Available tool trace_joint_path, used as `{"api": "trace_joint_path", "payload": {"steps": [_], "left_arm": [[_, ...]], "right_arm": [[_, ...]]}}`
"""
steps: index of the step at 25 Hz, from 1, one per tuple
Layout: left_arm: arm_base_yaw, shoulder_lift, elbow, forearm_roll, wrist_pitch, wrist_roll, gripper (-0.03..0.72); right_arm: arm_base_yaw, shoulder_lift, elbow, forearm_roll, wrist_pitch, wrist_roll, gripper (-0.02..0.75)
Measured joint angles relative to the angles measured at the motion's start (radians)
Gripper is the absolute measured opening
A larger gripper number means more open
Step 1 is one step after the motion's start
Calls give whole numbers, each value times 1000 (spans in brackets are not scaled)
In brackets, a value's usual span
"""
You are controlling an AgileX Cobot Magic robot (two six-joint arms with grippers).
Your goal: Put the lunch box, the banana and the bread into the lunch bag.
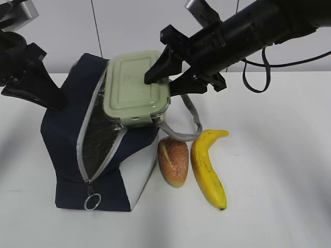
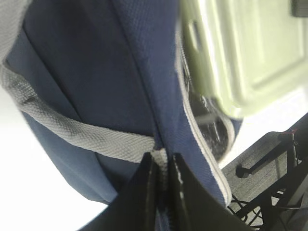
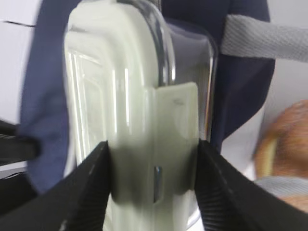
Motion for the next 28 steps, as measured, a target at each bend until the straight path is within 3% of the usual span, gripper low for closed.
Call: {"api": "trace_joint_path", "payload": {"steps": [6,17,28], "left_arm": [[0,0,-1,-5,5,0,15],[0,0,-1,-5,-2,0,15],[0,0,-1,102,35,-5,15]], "right_arm": [[11,23,-11,-49,-56,24,391],[161,229,-209,-49,-62,28,391],[166,433,-305,-46,-39,42,391]]}}
